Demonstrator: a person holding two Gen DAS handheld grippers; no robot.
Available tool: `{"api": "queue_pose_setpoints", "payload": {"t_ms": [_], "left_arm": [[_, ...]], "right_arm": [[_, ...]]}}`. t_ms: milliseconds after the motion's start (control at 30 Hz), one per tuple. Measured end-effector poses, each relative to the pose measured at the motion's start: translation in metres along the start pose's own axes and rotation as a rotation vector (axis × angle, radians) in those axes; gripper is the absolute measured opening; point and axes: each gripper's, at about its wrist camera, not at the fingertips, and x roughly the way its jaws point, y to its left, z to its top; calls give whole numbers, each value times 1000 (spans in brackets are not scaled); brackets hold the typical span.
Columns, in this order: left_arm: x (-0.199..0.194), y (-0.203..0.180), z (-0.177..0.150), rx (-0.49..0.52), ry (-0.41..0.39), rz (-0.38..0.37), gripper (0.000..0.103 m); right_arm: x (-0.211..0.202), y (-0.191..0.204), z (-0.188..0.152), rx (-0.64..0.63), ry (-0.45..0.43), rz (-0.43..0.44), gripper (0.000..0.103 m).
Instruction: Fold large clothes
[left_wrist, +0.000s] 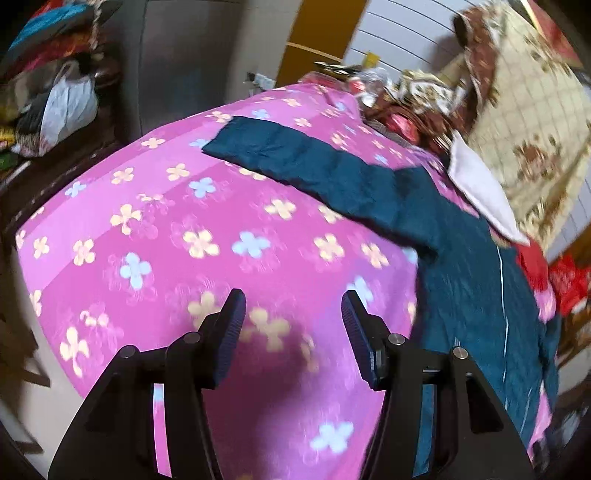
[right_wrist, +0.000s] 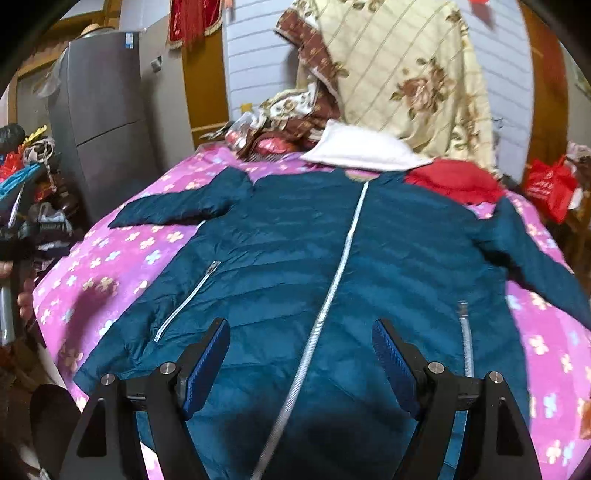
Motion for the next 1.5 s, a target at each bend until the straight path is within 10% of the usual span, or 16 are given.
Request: {"api": "queue_pose_setpoints", "payload": {"t_ms": [600, 1100, 1500], "left_arm": [[124, 50, 118, -277, 71, -129, 54], [198, 55, 133, -449, 119, -309, 54], [222, 47, 162, -433, 84, -278, 55]], "right_arm": [[113, -30, 3, 123, 107, 45, 77], [129, -29, -6, 111, 110, 55, 77], [140, -33, -9, 140, 137, 87, 78]]}}
